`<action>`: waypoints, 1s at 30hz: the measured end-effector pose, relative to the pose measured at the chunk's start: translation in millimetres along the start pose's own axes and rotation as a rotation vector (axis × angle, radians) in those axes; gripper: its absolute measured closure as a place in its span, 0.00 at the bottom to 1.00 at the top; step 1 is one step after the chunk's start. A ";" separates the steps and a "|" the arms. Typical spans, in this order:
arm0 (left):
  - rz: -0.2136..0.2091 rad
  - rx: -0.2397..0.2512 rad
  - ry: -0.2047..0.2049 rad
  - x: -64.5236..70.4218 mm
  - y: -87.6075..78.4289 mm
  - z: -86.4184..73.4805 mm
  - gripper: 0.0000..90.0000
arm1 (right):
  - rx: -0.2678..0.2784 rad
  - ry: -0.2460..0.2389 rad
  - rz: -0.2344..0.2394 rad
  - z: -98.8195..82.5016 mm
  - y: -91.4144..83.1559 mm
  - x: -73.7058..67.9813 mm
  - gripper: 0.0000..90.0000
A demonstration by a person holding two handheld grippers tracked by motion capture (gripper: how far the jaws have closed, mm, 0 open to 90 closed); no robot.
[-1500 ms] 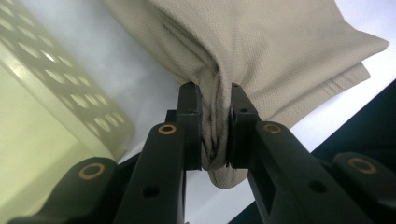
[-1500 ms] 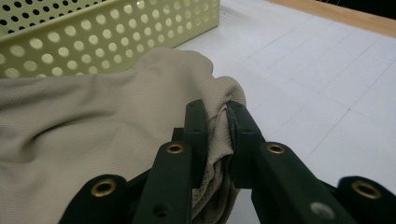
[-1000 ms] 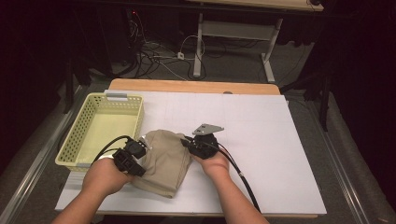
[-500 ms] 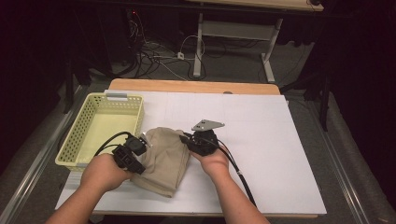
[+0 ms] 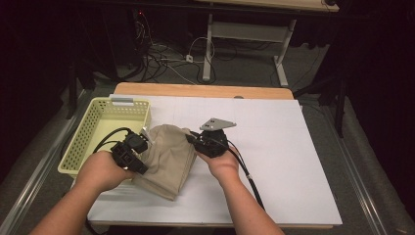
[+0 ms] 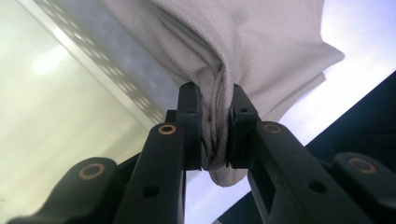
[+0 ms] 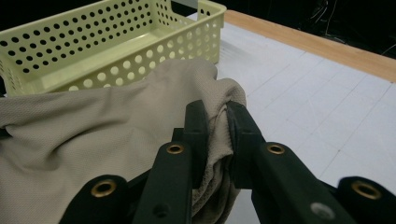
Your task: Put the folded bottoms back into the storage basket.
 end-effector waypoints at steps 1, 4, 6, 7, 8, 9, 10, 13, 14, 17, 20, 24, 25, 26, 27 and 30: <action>0.000 0.001 0.004 -0.4 -1.9 0.7 0.86 | 0.001 -0.003 -0.003 2.9 -0.9 0.1 0.91; 0.001 0.001 0.010 -2.2 -9.1 3.3 0.86 | 0.011 -0.010 -0.006 10.0 -2.3 0.5 0.91; 0.005 0.000 0.012 -4.4 -14.4 4.7 0.86 | 0.015 -0.016 -0.008 15.6 -3.1 0.4 0.91; 0.005 -0.001 0.014 -5.8 -17.2 5.2 0.86 | 0.019 -0.020 -0.009 18.5 -3.4 0.2 0.91; 0.002 0.000 0.013 -6.8 -19.5 5.5 0.86 | 0.021 -0.022 -0.011 21.5 -3.8 -0.3 0.91; 0.005 0.000 0.012 -8.1 -22.0 5.7 0.86 | 0.025 -0.021 -0.012 24.5 -4.0 -1.1 0.91; 0.010 -0.001 0.016 -9.5 -24.7 6.0 0.86 | 0.029 -0.032 -0.011 27.6 -4.2 -1.6 0.91; 0.018 0.002 0.023 -13.0 -33.7 6.3 0.86 | 0.039 -0.041 -0.011 36.0 -4.1 -4.3 0.91; 0.020 0.001 0.026 -14.3 -36.9 6.2 0.86 | 0.041 -0.038 -0.013 38.6 -3.9 -5.2 0.91; 0.030 0.007 0.025 -18.6 -45.0 5.1 0.86 | 0.047 -0.043 -0.009 47.7 -1.3 -7.4 0.91; 0.026 0.018 0.014 -24.1 -51.9 2.3 0.86 | 0.051 -0.050 -0.006 56.8 1.8 -10.5 0.91; 0.031 0.034 0.004 -34.9 -61.2 -4.3 0.86 | 0.058 -0.062 0.001 67.7 7.7 -15.0 0.91; 0.031 0.037 -0.005 -38.0 -63.0 -6.5 0.86 | 0.062 -0.064 0.005 70.0 9.4 -16.3 0.91; 0.032 0.040 -0.011 -41.1 -64.4 -9.0 0.86 | 0.064 -0.064 0.009 71.6 11.8 -17.6 0.91; 0.034 0.041 -0.016 -43.9 -65.5 -11.6 0.86 | 0.059 -0.069 0.011 72.9 14.3 -18.9 0.91; 0.040 0.041 -0.028 -52.1 -67.1 -19.2 0.86 | 0.059 -0.077 0.020 77.2 21.5 -23.5 0.91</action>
Point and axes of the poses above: each handheld gripper's, and its own axes: y roughly forward along the jaws, z roughly out of its top, x roughly to its right, the point moved 3 cm from there along y, roughly forward along the jaws, and after that the axes turned 5 degrees about x, right-handed, at the moved point
